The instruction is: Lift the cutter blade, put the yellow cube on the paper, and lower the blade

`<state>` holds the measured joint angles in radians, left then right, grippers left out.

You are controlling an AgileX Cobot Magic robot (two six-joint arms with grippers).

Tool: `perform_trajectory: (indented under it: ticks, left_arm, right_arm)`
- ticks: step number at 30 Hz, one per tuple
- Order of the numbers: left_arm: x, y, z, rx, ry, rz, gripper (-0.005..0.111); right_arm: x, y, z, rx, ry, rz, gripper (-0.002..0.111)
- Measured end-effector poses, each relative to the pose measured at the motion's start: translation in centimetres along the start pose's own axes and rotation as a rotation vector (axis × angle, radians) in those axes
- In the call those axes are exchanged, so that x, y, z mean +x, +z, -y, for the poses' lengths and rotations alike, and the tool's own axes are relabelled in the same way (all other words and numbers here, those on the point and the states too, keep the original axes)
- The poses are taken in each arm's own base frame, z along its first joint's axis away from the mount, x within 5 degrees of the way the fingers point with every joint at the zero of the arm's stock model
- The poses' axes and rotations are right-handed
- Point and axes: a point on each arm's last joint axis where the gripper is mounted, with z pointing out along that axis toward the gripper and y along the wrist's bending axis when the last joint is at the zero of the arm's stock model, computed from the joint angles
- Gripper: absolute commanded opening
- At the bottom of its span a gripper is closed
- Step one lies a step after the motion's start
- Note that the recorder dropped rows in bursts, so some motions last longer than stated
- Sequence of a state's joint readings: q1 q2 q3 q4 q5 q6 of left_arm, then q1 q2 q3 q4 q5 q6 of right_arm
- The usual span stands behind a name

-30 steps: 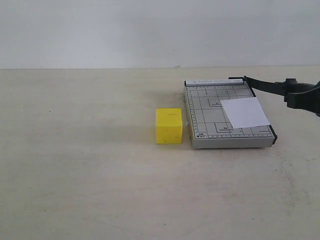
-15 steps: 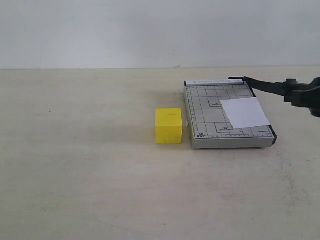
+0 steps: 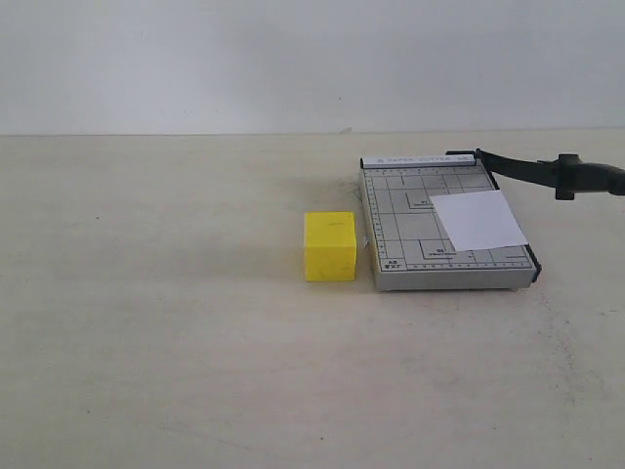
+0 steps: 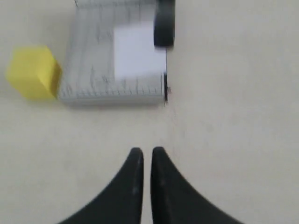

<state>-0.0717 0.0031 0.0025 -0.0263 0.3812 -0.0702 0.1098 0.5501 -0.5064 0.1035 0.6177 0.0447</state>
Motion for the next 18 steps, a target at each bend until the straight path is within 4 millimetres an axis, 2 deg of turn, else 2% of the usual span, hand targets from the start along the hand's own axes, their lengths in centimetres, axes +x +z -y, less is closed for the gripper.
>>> perform_trajectory:
  ticks: [3, 5, 7, 10, 12, 16, 18]
  left_arm:
    - [0.0, 0.0, 0.0, 0.000, 0.000, 0.000, 0.004]
    - [-0.1, 0.0, 0.0, -0.003, 0.010, 0.008, 0.004]
    - [-0.1, 0.0, -0.1, -0.009, 0.025, 0.015, 0.004]
    - [-0.4, 0.0, -0.1, -0.013, 0.037, 0.040, 0.004]
    - [-0.8, 0.0, 0.1, 0.009, -0.038, 0.092, 0.004]
    - [-1.9, -0.2, 0.6, 0.105, -0.398, 0.198, 0.004]
    - [-2.1, -0.3, 0.7, 0.133, -0.510, 0.214, 0.004]
  right_arm:
    - [-0.7, -2.7, -0.3, -0.043, 0.022, 0.269, 0.000]
    - [-0.8, -3.9, -0.3, -0.057, 0.025, 0.370, 0.000]
    - [-0.5, -4.5, -0.3, -0.063, 0.025, 0.417, 0.000]
    - [0.1, -4.1, -0.2, -0.056, 0.007, 0.404, 0.000]
    - [0.7, -3.5, -0.1, -0.051, 0.001, 0.375, 0.000]
    - [1.6, -2.9, 0.0, -0.049, 0.007, 0.324, 0.000]
    - [1.7, -2.8, 0.0, -0.050, 0.013, 0.312, 0.000]
